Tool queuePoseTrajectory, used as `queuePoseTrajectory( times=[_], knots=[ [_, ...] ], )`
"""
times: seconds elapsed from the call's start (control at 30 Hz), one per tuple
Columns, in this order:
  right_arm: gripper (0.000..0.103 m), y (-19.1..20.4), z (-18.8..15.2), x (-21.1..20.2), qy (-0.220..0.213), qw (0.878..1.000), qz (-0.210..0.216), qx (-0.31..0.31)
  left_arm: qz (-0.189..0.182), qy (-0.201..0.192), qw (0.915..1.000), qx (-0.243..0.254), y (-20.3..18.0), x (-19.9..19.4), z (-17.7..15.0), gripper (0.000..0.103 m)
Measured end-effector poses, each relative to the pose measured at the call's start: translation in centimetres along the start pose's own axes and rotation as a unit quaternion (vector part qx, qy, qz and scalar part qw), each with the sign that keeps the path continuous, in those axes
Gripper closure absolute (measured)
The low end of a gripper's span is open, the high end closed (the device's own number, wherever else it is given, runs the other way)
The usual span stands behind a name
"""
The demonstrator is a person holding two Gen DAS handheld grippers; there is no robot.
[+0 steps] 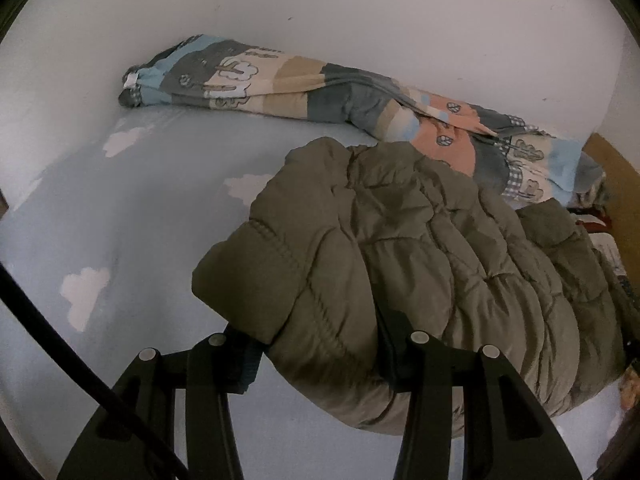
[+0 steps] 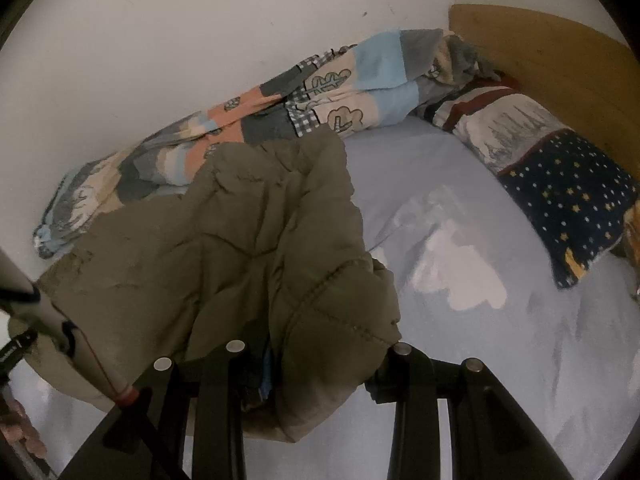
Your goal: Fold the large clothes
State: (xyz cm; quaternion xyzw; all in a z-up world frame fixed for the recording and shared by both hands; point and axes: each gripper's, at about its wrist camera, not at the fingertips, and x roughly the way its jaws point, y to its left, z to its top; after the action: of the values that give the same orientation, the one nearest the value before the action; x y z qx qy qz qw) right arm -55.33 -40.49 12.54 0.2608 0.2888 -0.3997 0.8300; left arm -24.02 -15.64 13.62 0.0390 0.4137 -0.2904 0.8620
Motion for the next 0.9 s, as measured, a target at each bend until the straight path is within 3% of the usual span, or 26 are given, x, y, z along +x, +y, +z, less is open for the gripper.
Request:
queuePoseTrajectory(
  times=[0.3,0.47,0.53,0.63,0.67,0.73,0.8,0.9],
  knots=[
    [0.066,-2.8,-5.0,-5.8,0.002,0.999,0.03,0.041,-0.005,0.009,0.9997,-0.022,2.2,-4.6,-5.9,0.057],
    [0.066,-4.9,-8.3,-6.4,0.026,0.995,0.034,0.087,-0.015,0.055,0.9964,-0.063,4.3,-3.5,-8.6,0.053],
    [0.063,-5.9,-9.3,-5.0,0.054,0.992,0.03,0.107,-0.033,0.105,0.9876,-0.112,6.1,-2.3,-9.5,0.049],
    [0.054,-8.3,-11.2,-2.8,0.111,0.976,0.044,0.181,-0.085,0.141,0.9594,-0.229,10.0,-2.0,-10.8,0.041],
    [0.051,-9.3,-11.6,-2.8,0.117,0.968,0.058,0.215,-0.109,0.153,0.9451,-0.268,11.3,-2.0,-11.2,0.04],
    [0.041,-11.3,-12.5,-3.0,0.125,0.948,0.081,0.28,-0.131,0.158,0.9284,-0.31,13.0,-2.3,-11.5,0.04],
    [0.038,-12.8,-13.0,-3.6,0.124,0.934,0.098,0.32,-0.126,0.143,0.9256,-0.327,13.9,-3.3,-11.4,0.04],
    [0.037,-13.7,-13.3,-4.5,0.12,0.927,0.099,0.34,-0.096,0.097,0.9359,-0.325,14.6,-5.3,-10.4,0.04]
  ],
)
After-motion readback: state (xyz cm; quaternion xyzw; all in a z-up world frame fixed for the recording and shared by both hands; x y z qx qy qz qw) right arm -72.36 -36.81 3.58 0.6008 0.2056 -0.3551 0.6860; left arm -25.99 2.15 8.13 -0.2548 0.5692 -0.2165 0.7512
